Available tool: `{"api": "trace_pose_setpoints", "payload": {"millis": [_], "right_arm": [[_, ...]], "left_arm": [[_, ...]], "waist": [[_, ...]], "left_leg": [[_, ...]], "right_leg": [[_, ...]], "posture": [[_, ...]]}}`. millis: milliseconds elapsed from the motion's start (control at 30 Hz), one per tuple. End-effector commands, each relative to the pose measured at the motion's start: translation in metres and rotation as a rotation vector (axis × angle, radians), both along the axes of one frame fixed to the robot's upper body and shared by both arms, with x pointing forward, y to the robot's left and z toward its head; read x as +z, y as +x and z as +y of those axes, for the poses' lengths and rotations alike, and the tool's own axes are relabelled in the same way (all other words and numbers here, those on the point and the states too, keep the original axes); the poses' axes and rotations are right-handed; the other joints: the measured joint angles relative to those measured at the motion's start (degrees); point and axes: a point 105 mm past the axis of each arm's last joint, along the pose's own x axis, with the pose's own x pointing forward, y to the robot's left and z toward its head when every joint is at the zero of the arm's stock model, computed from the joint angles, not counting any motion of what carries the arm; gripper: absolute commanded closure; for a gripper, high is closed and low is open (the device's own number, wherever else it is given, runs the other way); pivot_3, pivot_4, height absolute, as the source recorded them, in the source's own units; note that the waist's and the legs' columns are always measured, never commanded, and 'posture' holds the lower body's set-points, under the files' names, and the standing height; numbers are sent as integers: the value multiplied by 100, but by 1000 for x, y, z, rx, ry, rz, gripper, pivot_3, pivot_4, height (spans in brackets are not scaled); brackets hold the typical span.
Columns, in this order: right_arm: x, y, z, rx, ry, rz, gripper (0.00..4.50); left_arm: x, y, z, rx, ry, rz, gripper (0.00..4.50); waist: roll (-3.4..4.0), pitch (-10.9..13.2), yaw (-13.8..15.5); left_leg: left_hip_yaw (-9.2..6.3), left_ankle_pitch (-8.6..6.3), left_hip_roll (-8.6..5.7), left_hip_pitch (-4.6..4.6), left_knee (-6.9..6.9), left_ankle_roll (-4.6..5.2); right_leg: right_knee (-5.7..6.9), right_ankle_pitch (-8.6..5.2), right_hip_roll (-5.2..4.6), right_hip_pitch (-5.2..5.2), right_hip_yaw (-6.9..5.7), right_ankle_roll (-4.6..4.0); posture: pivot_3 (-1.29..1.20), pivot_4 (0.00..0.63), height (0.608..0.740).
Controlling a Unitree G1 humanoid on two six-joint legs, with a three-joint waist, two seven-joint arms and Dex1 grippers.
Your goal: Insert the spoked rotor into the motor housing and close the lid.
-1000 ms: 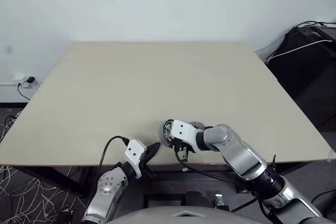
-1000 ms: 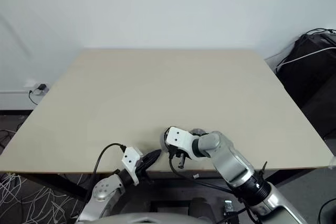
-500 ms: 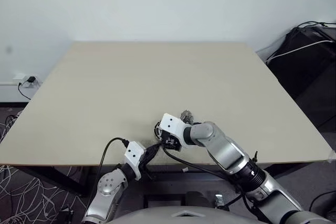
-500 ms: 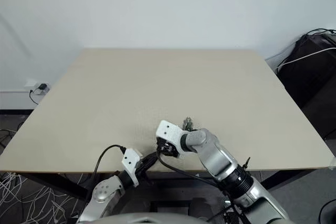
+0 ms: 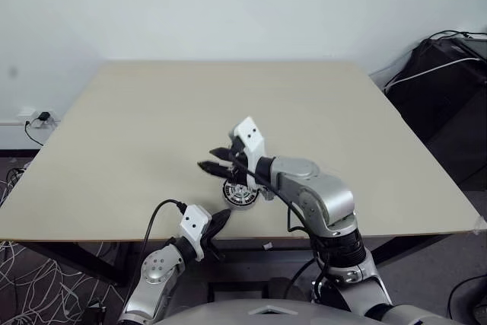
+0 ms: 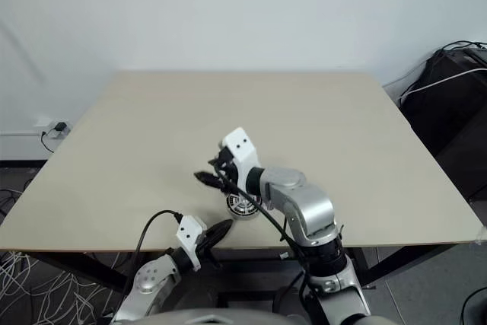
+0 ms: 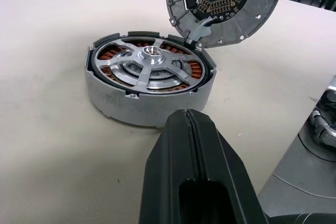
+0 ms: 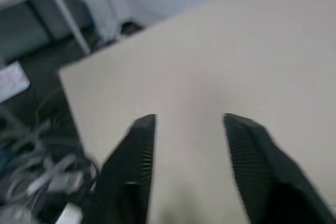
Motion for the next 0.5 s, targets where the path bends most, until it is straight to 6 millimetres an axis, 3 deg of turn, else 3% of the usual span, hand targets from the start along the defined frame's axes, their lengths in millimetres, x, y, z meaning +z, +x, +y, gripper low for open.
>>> {"api": "trace_pose_setpoints", "payload": {"millis": [33,133,167,333,500], "right_arm": [[20,22,-25,-165,-46,-185,3477],[14,40,-60,-318,-226,-359,4393],[10,43,-73,-355,-287,-398,4476],[-26,46,-132,-433,-598,-469,4476],[-78,18,-176,-287,-864,-357,4476]], "left_arm": [[10,4,-1,-7,-14,-55,4500],[12,3,1,-11,-15,-63,4500],[13,3,1,-13,-15,-66,4500],[17,1,2,-25,-15,-75,4500],[21,0,2,-44,-14,-85,4500]], "waist": [[0,0,-9],[0,0,-13],[0,-2,-9],[3,-2,-19],[5,-3,-3]], "left_leg": [[1,0,-1,0,0,0],[4,0,-6,-1,-1,0],[6,0,-10,-2,-3,0],[14,16,-12,-1,-16,27],[19,16,-10,0,-17,29]], "right_leg": [[0,0,-1,0,0,0],[-3,0,-2,-2,1,-1],[-6,0,-2,-2,1,-1],[-16,-2,1,-6,7,-3],[-21,-3,1,-4,10,-5]], "posture": [[0,0,740],[0,0,740],[0,0,740],[0,0,740],[0,0,740]]}}
